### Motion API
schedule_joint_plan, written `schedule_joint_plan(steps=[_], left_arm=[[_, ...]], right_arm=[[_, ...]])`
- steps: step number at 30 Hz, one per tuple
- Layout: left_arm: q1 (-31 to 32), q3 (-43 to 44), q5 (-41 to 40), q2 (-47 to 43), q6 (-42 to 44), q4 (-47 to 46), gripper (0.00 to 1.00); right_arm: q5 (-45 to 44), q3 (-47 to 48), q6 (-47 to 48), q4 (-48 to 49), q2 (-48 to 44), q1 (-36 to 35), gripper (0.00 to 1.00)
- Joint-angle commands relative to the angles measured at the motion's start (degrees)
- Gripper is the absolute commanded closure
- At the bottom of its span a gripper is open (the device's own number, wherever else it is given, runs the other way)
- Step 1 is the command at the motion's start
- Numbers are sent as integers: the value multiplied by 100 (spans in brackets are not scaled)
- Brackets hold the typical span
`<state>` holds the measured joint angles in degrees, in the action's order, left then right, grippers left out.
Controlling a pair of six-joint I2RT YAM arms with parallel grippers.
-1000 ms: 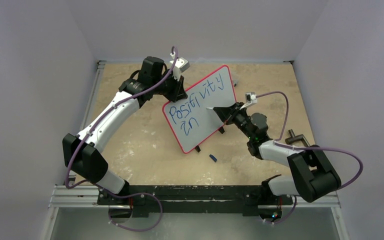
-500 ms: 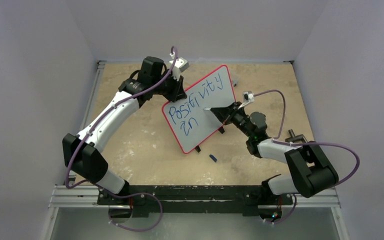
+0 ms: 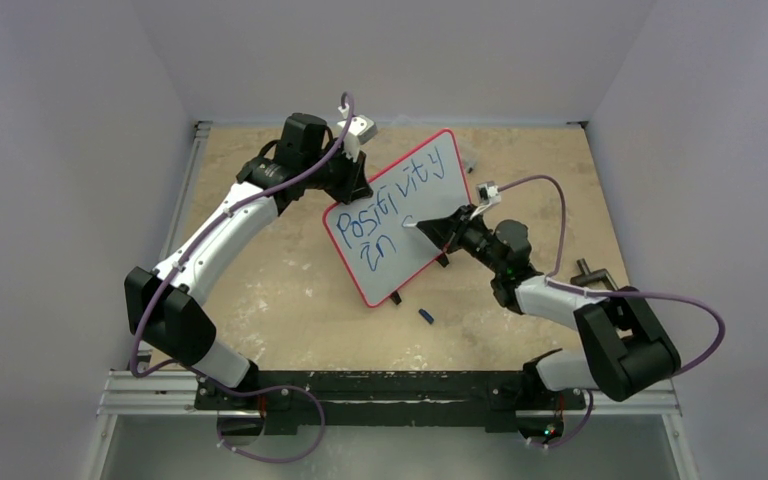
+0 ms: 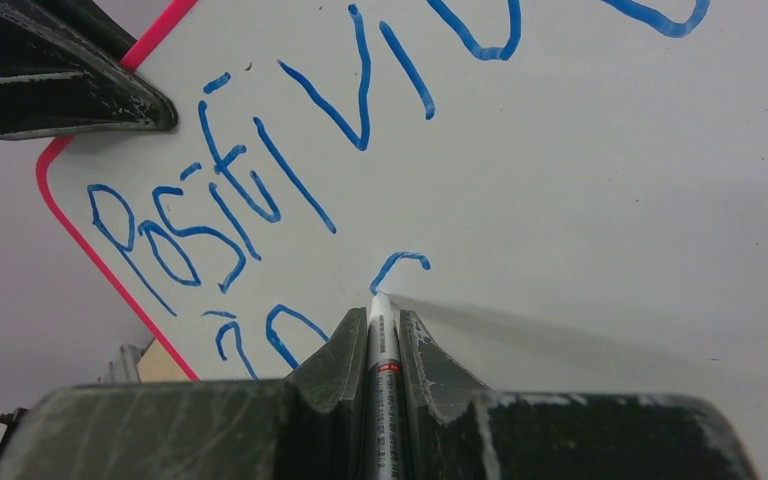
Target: Write a sentence on the whiteboard
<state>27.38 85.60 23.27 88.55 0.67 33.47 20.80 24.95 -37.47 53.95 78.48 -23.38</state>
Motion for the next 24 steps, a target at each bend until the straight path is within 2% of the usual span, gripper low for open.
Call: schedule_joint_plan(steps=[1,7,24], left_arm=[[61,-105,-378,6,426,570,100],[66,-105,-380,10,428,578,100],[66,-105,-375,22,443,587,100]], right_arm=[[-697,252,660,-1087,-171,-35,100],[-949,418,818,-1491,-276,-33,100],[-1100,875,780,-1616,-242,-35,100]])
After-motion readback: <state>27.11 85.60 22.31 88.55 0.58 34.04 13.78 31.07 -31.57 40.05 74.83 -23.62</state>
